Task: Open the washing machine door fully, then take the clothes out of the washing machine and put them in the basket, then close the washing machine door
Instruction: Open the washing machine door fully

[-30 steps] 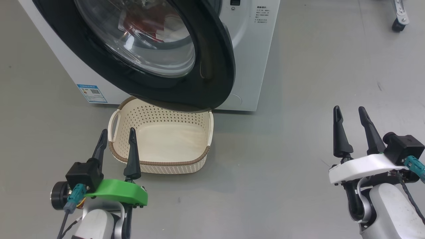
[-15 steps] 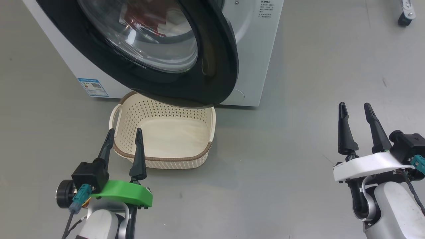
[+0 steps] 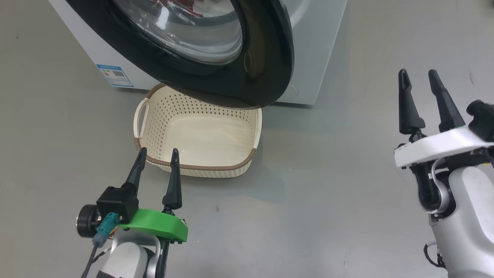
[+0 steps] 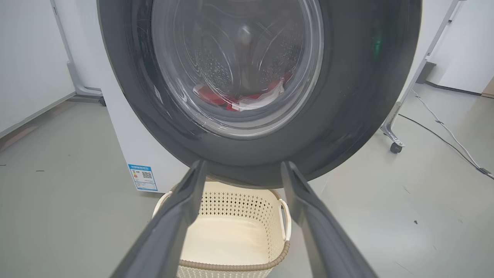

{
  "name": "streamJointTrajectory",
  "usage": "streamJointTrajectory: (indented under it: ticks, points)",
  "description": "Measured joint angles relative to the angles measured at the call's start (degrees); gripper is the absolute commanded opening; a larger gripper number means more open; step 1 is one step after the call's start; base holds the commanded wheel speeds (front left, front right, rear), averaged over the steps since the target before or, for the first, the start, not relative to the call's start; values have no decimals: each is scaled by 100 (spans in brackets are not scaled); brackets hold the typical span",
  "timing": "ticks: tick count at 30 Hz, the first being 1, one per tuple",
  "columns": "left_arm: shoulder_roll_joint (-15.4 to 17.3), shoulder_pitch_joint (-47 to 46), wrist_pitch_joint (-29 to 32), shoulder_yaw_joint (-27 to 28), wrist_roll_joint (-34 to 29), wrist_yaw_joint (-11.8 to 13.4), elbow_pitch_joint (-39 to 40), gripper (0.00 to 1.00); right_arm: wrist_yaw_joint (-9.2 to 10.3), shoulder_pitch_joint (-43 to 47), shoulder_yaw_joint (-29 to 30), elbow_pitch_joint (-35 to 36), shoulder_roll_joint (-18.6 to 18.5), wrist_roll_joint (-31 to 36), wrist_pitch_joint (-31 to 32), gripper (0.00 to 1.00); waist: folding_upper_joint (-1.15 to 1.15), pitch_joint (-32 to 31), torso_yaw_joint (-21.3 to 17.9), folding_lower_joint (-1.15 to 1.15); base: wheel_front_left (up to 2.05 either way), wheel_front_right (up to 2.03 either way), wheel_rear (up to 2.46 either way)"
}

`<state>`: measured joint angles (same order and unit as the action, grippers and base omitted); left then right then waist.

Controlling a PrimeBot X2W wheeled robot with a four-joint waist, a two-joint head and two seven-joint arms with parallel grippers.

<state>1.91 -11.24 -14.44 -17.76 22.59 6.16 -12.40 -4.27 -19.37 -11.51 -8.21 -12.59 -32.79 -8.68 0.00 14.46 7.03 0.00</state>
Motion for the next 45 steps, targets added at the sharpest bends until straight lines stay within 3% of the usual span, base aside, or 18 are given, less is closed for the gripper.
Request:
streamJointTrajectory:
  ticks: [6,7,8,9,15,23,34,45]
  points:
    - [0,-190,0,-192,51,-49,25,100,-34,-603,85,-26,-171,-164,345,100,0,206,167,0,0,0,0]
    - [0,-210,0,-221,64,-49,27,100,-38,-717,118,-37,-190,-216,401,96,0,237,197,0,0,0,0]
    - [0,-225,0,-252,81,-49,27,100,-48,-833,137,-56,-196,-281,468,41,0,268,229,0,0,0,0]
    - [-1,-232,0,-268,93,-49,27,100,-71,-936,144,-77,-191,-346,533,0,0,298,259,0,0,0,0]
    - [0,-350,0,-366,96,-49,25,100,-73,-1500,344,-275,-108,-912,975,0,0,469,432,0,0,0,0]
    - [-2,-497,0,-494,212,-49,23,100,-53,-2061,934,-794,412,-2524,1789,0,0,650,696,0,0,0,0]
    - [-3,-528,0,-498,311,-46,12,100,392,-2683,1395,-1454,649,-3874,2881,0,0,740,976,0,0,0,0]
    - [-4,-528,0,-508,312,-40,8,100,737,-2952,1411,-1786,705,-4458,3713,0,0,741,1057,0,0,0,0]
